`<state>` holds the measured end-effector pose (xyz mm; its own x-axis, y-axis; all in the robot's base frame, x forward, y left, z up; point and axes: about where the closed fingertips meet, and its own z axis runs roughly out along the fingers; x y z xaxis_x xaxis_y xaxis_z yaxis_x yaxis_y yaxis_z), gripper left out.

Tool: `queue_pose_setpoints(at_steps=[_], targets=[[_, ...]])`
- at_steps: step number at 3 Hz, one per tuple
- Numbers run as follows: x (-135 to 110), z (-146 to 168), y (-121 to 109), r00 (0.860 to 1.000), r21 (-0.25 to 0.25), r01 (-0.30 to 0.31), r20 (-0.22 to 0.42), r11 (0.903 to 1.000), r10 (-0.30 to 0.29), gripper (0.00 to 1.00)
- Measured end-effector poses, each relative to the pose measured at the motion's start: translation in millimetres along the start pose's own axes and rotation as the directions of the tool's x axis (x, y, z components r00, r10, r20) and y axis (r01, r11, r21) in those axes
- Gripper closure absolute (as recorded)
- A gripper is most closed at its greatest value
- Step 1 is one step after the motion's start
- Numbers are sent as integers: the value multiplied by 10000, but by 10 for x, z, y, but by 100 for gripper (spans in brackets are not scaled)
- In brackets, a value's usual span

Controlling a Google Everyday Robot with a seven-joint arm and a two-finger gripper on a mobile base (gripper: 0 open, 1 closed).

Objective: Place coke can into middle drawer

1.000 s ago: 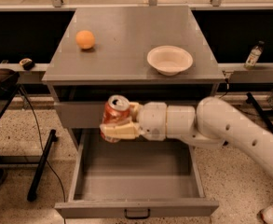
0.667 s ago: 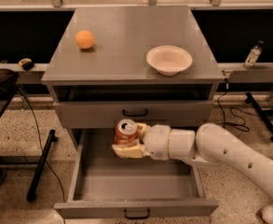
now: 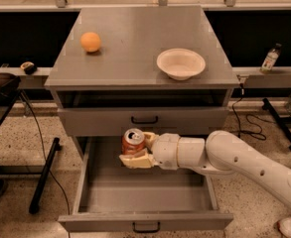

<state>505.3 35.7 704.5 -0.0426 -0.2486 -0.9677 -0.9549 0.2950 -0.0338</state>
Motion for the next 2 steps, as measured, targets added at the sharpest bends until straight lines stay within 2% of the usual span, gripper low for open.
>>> queue_pose_setpoints(at_steps=[1,2], targets=[[792,51,81,9975,412,-535,-439,9977,553,100],[1731,196,93,9917,1462,-1101,-503,9831,1186,100]])
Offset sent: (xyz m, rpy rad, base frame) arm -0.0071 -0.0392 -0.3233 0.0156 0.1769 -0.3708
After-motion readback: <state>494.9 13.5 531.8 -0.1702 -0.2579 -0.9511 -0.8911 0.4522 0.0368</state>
